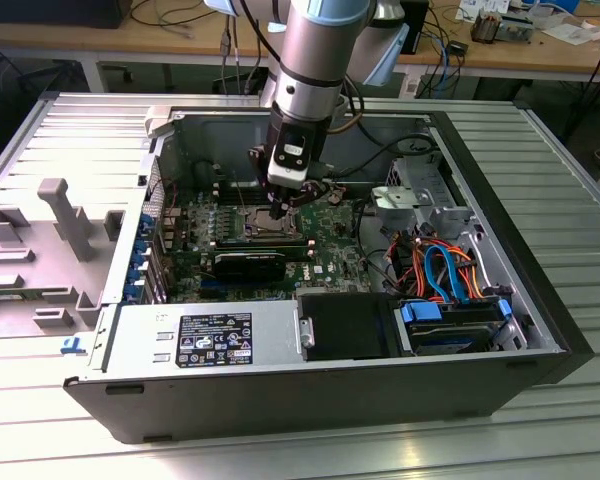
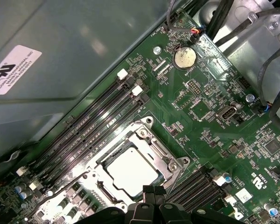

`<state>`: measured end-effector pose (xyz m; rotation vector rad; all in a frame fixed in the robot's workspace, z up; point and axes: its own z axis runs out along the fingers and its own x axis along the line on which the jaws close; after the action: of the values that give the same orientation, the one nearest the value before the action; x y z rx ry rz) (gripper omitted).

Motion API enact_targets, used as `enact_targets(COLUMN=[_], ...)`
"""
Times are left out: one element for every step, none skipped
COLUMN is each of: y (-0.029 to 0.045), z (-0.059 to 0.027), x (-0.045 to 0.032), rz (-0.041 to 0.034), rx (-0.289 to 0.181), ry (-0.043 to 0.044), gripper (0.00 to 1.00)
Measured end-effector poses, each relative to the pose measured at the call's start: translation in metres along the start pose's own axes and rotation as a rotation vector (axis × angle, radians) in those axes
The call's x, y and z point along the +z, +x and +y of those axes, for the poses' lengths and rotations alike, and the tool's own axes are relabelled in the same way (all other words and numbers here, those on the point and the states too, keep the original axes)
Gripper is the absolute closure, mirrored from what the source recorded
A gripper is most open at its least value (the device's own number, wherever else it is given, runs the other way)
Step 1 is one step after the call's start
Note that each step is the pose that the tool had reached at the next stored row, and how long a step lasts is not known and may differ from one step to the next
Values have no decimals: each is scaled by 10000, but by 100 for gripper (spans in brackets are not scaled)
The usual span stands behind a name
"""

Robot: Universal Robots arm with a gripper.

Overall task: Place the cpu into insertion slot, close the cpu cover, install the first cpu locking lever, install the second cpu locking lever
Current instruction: 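Install the first cpu locking lever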

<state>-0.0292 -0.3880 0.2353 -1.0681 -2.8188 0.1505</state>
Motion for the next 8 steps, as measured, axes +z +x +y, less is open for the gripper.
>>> enact_targets(y=[0,0,0,0,0,0,0,1], z=[0,0,0,0,-1,-1,-1,-1], x=[-1,-1,-2,-3,-4,-4,-5,-5], rz=[1,2,4,5,6,7,7,8], rx=[-4,-8,-12,-16,-21,-24,-30,-34], ry=[-1,-2,-5,-6,-8,-9,-10,-10], gripper=[89,89,89,89,89,89,89,89])
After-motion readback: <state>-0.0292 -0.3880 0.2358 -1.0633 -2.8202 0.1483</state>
